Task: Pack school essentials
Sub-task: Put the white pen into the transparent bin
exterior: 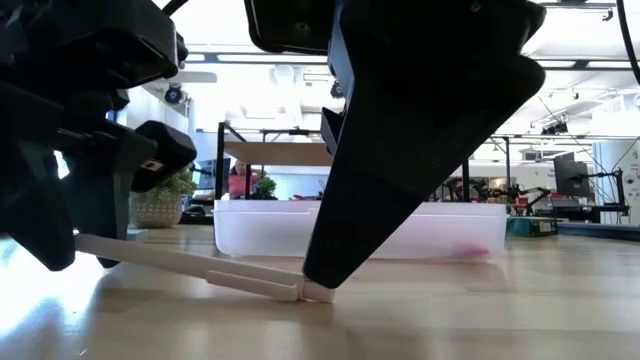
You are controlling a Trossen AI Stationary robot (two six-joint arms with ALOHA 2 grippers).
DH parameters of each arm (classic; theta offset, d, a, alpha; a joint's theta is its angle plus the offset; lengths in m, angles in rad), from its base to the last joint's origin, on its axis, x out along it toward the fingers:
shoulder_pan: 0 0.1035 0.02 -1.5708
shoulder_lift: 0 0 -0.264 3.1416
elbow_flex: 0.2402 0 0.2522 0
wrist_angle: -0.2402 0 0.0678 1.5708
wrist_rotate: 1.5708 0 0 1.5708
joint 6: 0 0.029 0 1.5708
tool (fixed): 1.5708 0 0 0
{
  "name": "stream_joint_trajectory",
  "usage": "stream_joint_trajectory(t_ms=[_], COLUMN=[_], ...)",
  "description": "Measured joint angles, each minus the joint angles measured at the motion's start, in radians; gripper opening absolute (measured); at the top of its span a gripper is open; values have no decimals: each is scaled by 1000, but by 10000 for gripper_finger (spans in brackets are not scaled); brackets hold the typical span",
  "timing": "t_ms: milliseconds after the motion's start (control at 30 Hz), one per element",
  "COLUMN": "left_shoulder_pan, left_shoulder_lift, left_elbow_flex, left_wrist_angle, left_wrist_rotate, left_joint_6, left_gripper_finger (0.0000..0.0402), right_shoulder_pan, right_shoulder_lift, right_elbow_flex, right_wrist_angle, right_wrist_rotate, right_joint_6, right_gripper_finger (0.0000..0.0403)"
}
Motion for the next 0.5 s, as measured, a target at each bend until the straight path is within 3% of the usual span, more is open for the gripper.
stream_joint_trajectory(t_ms=[333, 500], left_shoulder_pan=[-1, -1], left_shoulder_lift=[4, 4], left_elbow_flex=[1, 2], left_wrist_angle=[-2, -3], left_wrist_rotate=[-16, -15], left_joint_6=[32, 33], left_gripper_finger=[18, 10], right_shoulder_pan=[-3, -3], right_shoulder_lift=[4, 4], right_elbow_flex=[-3, -3], right_wrist_angle=[-7, -6], right_wrist_rotate=[-6, -7], right_joint_6=[0, 0], right_gripper_finger=[122, 122])
